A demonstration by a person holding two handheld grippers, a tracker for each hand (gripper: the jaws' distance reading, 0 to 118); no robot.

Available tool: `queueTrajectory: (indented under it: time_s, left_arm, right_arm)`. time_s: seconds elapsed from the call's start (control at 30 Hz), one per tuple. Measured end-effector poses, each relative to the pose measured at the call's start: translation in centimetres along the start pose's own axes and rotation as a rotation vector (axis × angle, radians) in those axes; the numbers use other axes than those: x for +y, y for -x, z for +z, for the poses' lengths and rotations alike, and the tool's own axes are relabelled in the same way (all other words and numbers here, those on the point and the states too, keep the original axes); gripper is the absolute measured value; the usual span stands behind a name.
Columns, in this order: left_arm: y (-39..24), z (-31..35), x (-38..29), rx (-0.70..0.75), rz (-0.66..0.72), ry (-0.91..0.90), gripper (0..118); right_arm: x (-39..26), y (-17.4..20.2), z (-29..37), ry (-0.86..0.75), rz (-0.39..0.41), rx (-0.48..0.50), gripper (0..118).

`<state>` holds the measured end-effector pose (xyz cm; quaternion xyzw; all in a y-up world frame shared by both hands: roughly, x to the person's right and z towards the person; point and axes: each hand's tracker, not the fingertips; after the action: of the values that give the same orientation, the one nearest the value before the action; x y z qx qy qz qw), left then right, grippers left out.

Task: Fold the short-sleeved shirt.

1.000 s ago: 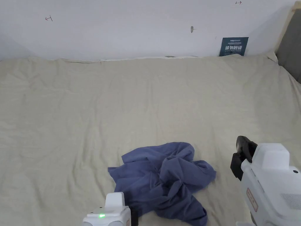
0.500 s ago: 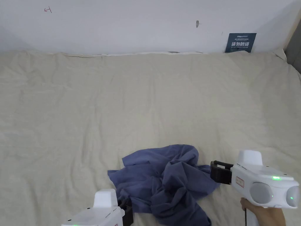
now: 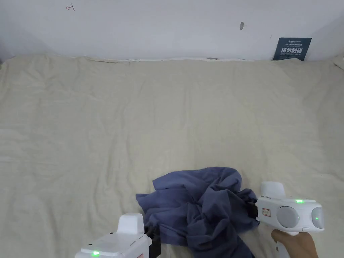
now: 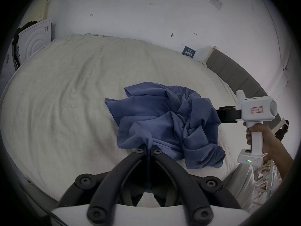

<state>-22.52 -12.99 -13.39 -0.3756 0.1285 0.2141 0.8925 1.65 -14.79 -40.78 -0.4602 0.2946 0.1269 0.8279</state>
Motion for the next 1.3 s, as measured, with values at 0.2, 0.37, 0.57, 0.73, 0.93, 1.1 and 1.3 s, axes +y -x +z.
queueTrajectory:
  time_s: [0.2, 0.37, 0.57, 0.73, 0.93, 1.1, 1.3]
  left_arm:
    - [1.0, 1.9, 2.9, 0.011, 0.082, -0.105, 4]
    - [3.1, 4.8, 9.8, 0.051, 0.089, -0.251, 4]
    - [4.1, 9.1, 20.6, 0.122, 0.026, -0.426, 4]
    - [3.1, 12.6, 28.8, 0.181, -0.009, -0.584, 4]
    - [1.5, 15.6, 36.4, 0.278, -0.071, -0.672, 4]
    - [1.9, 16.1, 41.5, 0.334, -0.072, -0.697, 4]
    - [3.6, 14.1, 44.8, 0.383, -0.044, -0.692, 4]
  right_arm:
    - [2.3, -0.5, 7.1, -0.209, 0.064, -0.051, 9]
    - [6.6, -1.3, 14.3, -0.388, 0.115, -0.097, 9]
    - [13.1, -2.2, 21.0, -0.573, 0.142, -0.125, 9]
    - [18.9, -2.3, 24.5, -0.672, 0.132, -0.129, 9]
    - [25.5, -1.7, 26.8, -0.760, 0.142, -0.179, 9]
    - [29.4, -2.2, 27.4, -0.785, 0.127, -0.211, 9]
    - [31.5, -4.1, 26.7, -0.766, -0.022, -0.138, 9]
